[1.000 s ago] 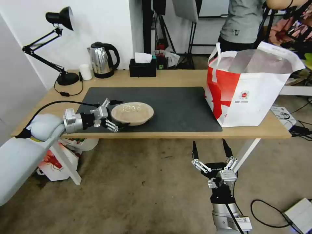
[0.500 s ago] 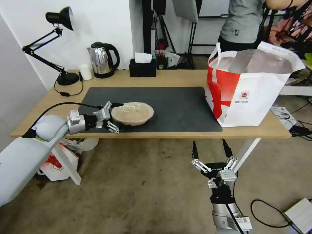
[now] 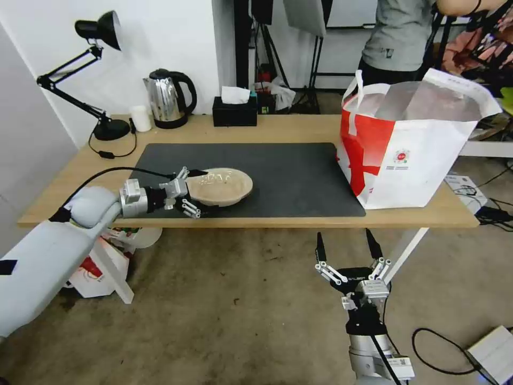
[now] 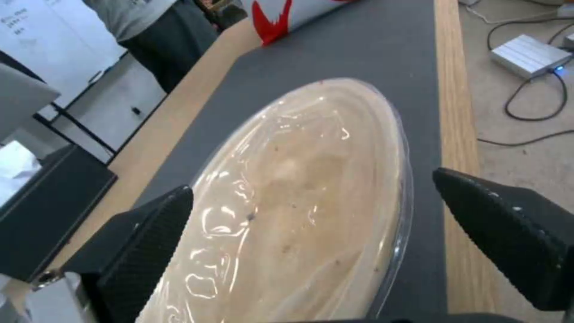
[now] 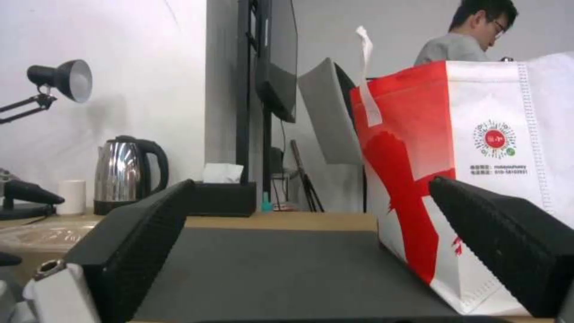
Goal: Pick up the trash from the table and place it into the takeout bag.
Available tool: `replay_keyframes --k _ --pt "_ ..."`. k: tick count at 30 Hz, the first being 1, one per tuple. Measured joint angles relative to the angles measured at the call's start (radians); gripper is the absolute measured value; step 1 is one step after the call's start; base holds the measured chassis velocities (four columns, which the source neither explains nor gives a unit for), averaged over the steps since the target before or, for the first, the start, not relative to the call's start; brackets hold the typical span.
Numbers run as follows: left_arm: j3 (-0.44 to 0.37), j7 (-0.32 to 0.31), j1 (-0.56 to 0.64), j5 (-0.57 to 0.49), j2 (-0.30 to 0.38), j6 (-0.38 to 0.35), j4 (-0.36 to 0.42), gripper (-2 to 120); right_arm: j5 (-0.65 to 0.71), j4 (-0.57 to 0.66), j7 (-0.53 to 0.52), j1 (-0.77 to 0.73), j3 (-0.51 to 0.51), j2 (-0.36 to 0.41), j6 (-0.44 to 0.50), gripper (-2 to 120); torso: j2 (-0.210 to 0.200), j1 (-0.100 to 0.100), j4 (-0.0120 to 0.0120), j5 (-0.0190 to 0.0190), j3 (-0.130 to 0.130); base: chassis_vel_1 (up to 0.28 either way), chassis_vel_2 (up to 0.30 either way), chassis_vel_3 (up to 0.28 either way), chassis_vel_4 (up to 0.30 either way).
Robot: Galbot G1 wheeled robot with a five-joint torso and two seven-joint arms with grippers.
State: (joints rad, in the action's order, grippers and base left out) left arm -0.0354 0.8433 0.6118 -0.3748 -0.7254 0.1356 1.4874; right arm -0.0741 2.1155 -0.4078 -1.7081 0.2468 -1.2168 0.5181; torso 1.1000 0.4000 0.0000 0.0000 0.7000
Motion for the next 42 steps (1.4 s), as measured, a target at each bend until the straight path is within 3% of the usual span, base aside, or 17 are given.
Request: replay_keyframes --k 27,36,38,42 --pt "0.036 0.043 -0.051 0.033 -0.028 0.0 -0.088 100 0.0 0.0 0.0 0.0 0.0 0.0 0.0 100 0.0 0.0 0.0 0.0 0.0 0.0 0.0 0.0 0.0" --pt "0.016 0.063 -0.048 0.047 -0.044 0.0 -0.123 75 0.0 0.0 0.0 0.0 0.0 0.0 0.0 100 0.0 0.0 0.0 -0.0002 0.0 0.0 0.0 0.0 0.0" --pt "0.011 0.067 -0.05 0.047 -0.045 0.001 -0.133 62 0.0 0.0 0.0 0.0 0.0 0.0 0.0 100 0.0 0.0 0.0 -0.0001 0.0 0.0 0.0 0.0 0.0" --pt "0.011 0.073 -0.06 0.048 -0.045 0.001 -0.141 50 0.0 0.0 0.0 0.0 0.0 0.0 0.0 100 0.0 0.0 0.0 -0.0001 0.0 0.0 0.0 0.0 0.0"
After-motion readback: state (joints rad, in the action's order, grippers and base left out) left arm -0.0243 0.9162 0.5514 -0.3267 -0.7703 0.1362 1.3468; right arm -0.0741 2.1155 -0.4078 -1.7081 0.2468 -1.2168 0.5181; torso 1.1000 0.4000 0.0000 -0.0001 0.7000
